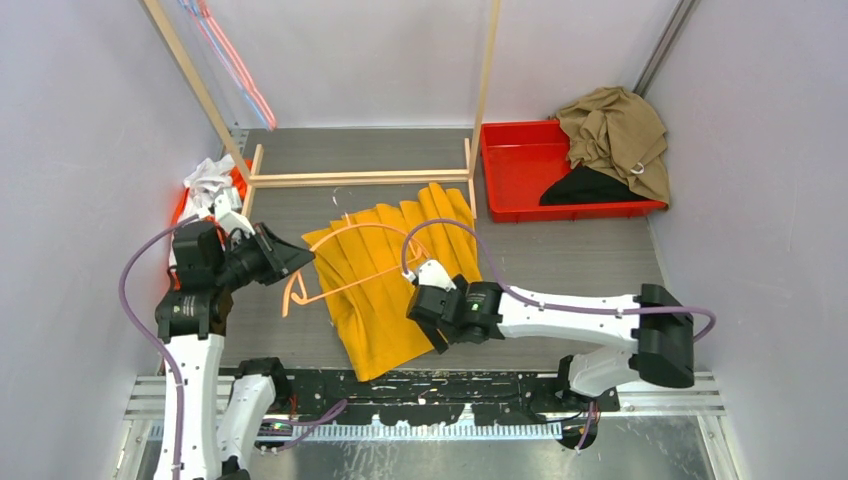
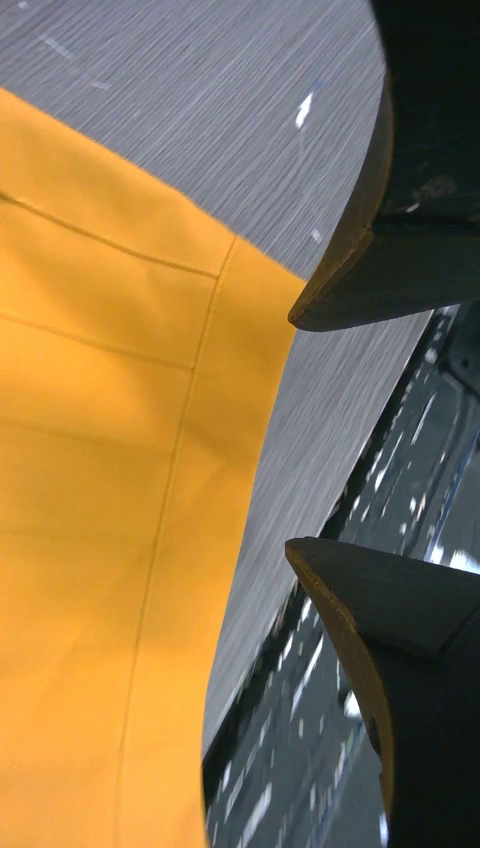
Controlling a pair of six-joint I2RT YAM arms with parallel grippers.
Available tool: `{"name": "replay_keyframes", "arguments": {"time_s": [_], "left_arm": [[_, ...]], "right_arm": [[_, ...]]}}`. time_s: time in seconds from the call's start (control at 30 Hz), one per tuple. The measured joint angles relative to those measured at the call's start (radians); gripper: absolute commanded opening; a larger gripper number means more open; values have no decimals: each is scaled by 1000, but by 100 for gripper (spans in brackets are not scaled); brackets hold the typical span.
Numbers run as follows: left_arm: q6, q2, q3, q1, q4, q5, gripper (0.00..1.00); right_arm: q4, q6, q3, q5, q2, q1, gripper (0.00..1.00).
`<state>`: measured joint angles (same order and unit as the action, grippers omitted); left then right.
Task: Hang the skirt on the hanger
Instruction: Pick up the hanger from the clothesline.
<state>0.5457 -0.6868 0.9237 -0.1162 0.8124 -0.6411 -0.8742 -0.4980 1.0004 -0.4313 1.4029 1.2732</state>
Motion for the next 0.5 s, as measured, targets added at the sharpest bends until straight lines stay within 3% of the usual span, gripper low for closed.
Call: {"name": "replay_keyframes", "arguments": {"time_s": [0.17,0.3,0.43,0.5], "left_arm": [[27,42,-10,26,-74,-13,0],[-1,27,53,41,-78,-52,0],[-71,6,145,51,-78,-60,0],[-116,-2,193,56,-76,-40,0]], "right_arm": [[106,-32,24,42,-139,-1,78],[119,-24,216,113,-151,-44,68],[206,-108,397,348,-138,-303,83],[224,-169,454,431,-119,-432,84]]}}
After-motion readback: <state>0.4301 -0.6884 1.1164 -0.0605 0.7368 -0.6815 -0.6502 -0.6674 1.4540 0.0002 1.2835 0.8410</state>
